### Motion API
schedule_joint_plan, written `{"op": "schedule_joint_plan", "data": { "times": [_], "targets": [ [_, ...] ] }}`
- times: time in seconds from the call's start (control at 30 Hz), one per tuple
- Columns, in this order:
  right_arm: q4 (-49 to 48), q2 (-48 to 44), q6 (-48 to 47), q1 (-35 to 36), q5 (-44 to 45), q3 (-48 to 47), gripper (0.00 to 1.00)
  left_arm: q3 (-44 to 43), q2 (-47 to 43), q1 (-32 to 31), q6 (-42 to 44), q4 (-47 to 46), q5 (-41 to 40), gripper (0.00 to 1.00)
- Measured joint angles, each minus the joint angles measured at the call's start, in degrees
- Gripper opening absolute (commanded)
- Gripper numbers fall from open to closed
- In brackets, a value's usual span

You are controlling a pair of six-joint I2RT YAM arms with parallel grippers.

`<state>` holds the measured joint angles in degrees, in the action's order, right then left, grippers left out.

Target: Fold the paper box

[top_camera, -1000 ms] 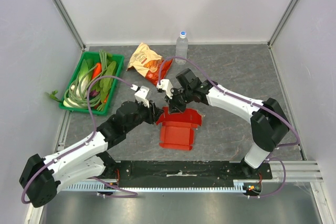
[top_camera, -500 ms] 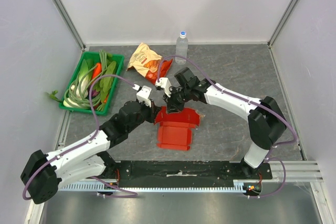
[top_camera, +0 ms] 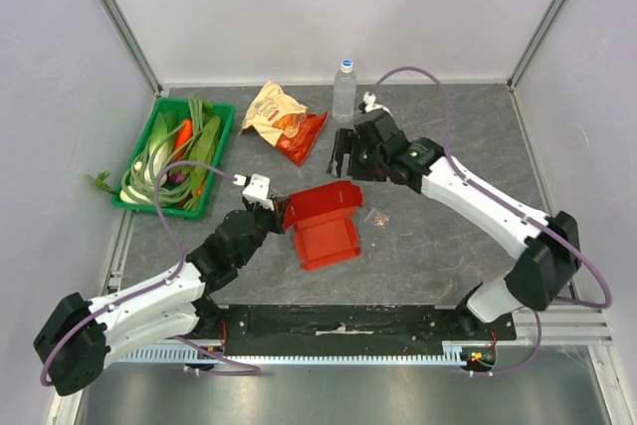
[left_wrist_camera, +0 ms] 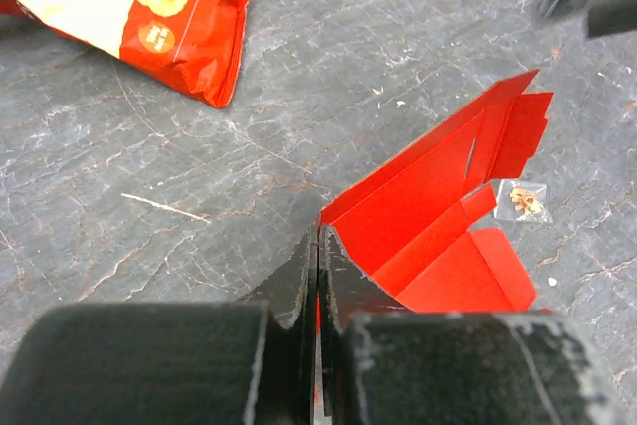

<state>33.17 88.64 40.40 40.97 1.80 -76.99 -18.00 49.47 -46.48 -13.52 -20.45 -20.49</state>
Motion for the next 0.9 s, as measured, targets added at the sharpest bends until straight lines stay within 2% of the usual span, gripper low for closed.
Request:
{"op": "schedule_joint_plan", "data": {
  "times": [0.1,0.23,0.47,0.63,0.7,0.73,0.9],
  "targets": [
    [1.92,-4.44,11.89,0.94,5.77,-1.09,0.80,0.66,-0.61,-0.20,1.18,-1.90,-1.09,0.02],
    [0.37,-9.60,27.61,2.27,7.23,1.99,0.74,0.92,-0.74,-0.61,2.14,-3.78,-2.14,0.02],
    [-1.29,-6.05,48.63,5.07,8.70,4.44,0.55,1.42,-0.74,-1.29,3.15,-4.96,-3.48,0.02],
    [-4.90,-2.29,58.10,7.23,7.98,5.60,0.49,1.49,-0.68,-2.03,4.55,-5.64,-4.20,0.02],
    [-5.95,-1.18,60.39,7.41,7.69,6.10,0.48,1.49,-0.66,-2.36,5.14,-5.90,-4.87,0.02],
    [-6.29,-0.70,61.37,7.41,7.69,6.29,0.44,1.51,-0.66,-2.51,5.44,-6.03,-5.05,0.02],
    [-7.65,-0.37,64.13,7.41,7.72,6.88,0.43,1.53,-0.55,-3.13,6.60,-6.69,-6.03,0.02]
  ]
}}
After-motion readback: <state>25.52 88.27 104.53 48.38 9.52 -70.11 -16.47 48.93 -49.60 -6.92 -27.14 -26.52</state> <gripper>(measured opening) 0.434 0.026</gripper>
